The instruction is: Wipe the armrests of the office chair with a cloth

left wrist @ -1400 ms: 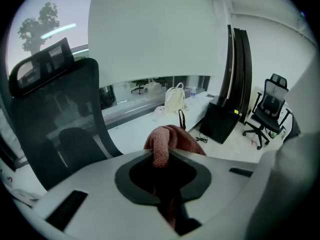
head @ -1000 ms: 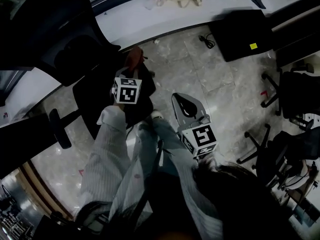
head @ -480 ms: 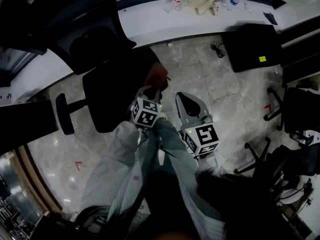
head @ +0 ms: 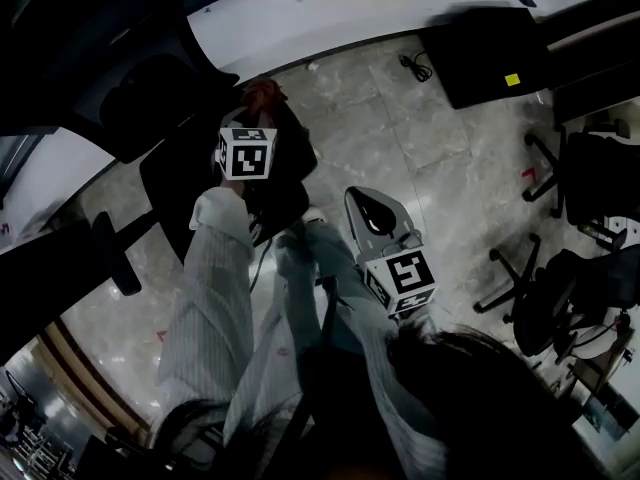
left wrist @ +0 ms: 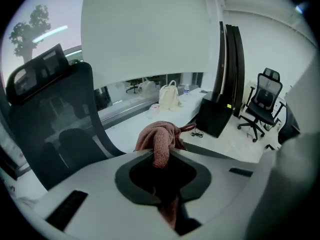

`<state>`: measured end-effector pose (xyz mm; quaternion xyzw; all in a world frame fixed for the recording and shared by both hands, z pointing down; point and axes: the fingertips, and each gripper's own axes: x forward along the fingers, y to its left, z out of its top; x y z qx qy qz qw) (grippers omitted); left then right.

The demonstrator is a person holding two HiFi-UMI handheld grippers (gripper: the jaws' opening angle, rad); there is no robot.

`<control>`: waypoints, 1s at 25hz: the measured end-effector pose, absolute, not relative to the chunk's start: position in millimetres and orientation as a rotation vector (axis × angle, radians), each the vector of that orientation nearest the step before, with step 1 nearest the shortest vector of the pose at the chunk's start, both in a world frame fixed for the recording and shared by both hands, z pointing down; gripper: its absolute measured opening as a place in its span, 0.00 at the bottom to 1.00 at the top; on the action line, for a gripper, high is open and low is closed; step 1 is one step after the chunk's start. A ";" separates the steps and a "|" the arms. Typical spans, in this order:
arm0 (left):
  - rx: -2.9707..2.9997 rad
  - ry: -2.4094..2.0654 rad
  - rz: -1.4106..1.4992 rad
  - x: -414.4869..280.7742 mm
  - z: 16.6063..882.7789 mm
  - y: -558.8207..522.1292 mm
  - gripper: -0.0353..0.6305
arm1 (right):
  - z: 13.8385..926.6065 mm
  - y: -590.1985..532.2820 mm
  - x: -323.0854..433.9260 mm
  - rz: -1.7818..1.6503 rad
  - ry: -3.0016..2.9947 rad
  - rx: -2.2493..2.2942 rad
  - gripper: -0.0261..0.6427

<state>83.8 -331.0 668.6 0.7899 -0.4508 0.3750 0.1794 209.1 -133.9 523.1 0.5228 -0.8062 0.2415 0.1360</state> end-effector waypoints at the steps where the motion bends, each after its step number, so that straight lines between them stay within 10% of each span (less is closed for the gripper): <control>1: 2.223 -1.294 1.063 80.1 671.0 -343.8 0.10 | 524.8 -135.8 211.6 0.700 -2.325 1.524 0.04; 25: 2.358 -0.878 1.164 151.8 641.3 -144.3 0.10 | 458.7 -121.3 193.1 0.534 -2.439 1.535 0.04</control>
